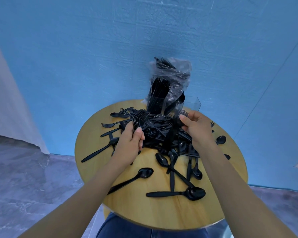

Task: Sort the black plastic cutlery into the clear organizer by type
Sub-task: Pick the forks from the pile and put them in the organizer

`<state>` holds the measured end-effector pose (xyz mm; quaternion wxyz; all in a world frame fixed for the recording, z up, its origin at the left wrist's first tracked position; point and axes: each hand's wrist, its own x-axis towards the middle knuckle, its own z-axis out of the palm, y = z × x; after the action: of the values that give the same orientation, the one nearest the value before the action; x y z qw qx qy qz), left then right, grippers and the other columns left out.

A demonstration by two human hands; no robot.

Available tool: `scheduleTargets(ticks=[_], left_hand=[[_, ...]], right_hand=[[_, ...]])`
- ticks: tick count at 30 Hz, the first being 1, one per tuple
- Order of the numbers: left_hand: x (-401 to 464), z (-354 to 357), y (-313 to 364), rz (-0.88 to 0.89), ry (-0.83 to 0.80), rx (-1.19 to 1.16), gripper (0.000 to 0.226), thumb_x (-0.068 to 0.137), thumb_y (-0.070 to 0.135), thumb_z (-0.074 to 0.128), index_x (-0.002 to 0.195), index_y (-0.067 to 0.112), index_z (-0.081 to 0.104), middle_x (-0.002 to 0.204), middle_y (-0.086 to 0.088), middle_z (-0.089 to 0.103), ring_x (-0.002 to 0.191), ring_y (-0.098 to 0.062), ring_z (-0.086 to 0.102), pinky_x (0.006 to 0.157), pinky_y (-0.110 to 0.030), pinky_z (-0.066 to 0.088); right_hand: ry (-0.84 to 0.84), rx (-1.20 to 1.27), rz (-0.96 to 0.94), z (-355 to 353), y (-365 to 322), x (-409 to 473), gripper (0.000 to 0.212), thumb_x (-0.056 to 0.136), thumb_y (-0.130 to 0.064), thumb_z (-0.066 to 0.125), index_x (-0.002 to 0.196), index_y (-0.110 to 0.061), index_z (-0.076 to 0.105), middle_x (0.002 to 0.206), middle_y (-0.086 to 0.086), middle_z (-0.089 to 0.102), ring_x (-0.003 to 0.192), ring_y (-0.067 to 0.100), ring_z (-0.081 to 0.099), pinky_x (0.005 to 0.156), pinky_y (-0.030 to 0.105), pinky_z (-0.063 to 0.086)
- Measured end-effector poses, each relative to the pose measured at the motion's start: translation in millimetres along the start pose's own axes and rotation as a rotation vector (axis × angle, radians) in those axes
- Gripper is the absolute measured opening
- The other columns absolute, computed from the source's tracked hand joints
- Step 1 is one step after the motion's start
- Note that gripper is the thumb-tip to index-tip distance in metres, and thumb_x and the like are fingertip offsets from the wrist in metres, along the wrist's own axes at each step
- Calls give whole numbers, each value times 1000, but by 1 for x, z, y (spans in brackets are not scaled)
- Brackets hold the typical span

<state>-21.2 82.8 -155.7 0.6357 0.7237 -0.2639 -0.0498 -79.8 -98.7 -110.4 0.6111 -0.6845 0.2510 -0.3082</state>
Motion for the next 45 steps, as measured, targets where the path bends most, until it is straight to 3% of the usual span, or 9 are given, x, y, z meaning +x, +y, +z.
scheduleTargets(ticks=[10, 13, 21, 24, 28, 32, 36, 40, 45], left_hand=[[26, 33, 5, 19, -59, -19, 15, 102, 17, 33, 92, 13, 45, 77, 1, 50, 66, -7, 53, 68, -20, 53], [32, 39, 13, 99, -31, 28, 21, 102, 20, 33, 110, 5, 45, 79, 2, 55, 80, -13, 61, 78, -21, 53], [32, 52, 23, 382, -49, 144, 25, 100, 13, 38, 124, 10, 45, 101, 4, 52, 91, 8, 49, 78, -4, 38], [27, 55, 23, 319, -124, 89, 36, 101, 17, 35, 137, 12, 34, 108, -2, 57, 91, -5, 61, 77, -18, 52], [25, 56, 25, 253, -180, 152, 46, 101, 20, 35, 144, 11, 20, 91, -5, 62, 74, -17, 64, 66, -31, 57], [32, 52, 26, 152, -229, 99, 41, 100, 16, 38, 139, 8, 26, 74, -1, 59, 57, -5, 56, 58, -20, 50], [45, 49, 31, 40, -286, -160, 12, 100, 9, 38, 110, 14, 43, 84, -2, 56, 59, -5, 55, 57, -22, 51], [60, 54, 36, -41, -466, -303, 13, 100, 3, 36, 106, 8, 46, 82, -3, 55, 57, -7, 54, 50, -21, 49], [86, 64, 42, -76, -606, -394, 15, 98, 0, 37, 103, 8, 49, 76, -5, 56, 53, -11, 49, 43, -21, 41]], right_hand=[[-20, 152, 53, -5, -19, 12, 22, 87, -5, 64, 71, -14, 53, 76, 2, 51, 64, 10, 47, 58, 19, 44], [-49, 177, 25, 0, -29, 7, 19, 87, -5, 64, 73, -14, 54, 75, 4, 51, 59, 10, 45, 53, 17, 43], [-102, 251, 79, 18, -33, -6, 23, 90, -1, 56, 71, -10, 47, 59, 6, 43, 38, 6, 33, 35, 16, 27], [-32, 224, 102, 23, -33, -7, 29, 90, -1, 54, 67, -12, 40, 50, 6, 37, 32, 7, 31, 33, 18, 27], [33, 209, 134, 30, -32, -8, 28, 92, -6, 52, 68, -13, 39, 52, 4, 42, 31, 6, 39, 35, 19, 36], [-125, 347, 162, 24, -35, -7, 17, 97, -18, 52, 82, -8, 51, 69, 4, 53, 51, 6, 56, 49, 17, 49], [-161, 103, 20, 4, -25, 9, 11, 92, -24, 60, 95, -14, 57, 84, 1, 57, 66, 8, 52, 58, 22, 42], [-323, -67, -95, -12, -23, 34, 39, 89, -30, 63, 124, -21, 51, 89, 1, 55, 61, 3, 49, 55, 19, 38], [-454, -298, -370, -17, -35, 64, 11, 90, -22, 62, 98, -16, 67, 80, -13, 62, 64, -9, 55, 65, 9, 41]])
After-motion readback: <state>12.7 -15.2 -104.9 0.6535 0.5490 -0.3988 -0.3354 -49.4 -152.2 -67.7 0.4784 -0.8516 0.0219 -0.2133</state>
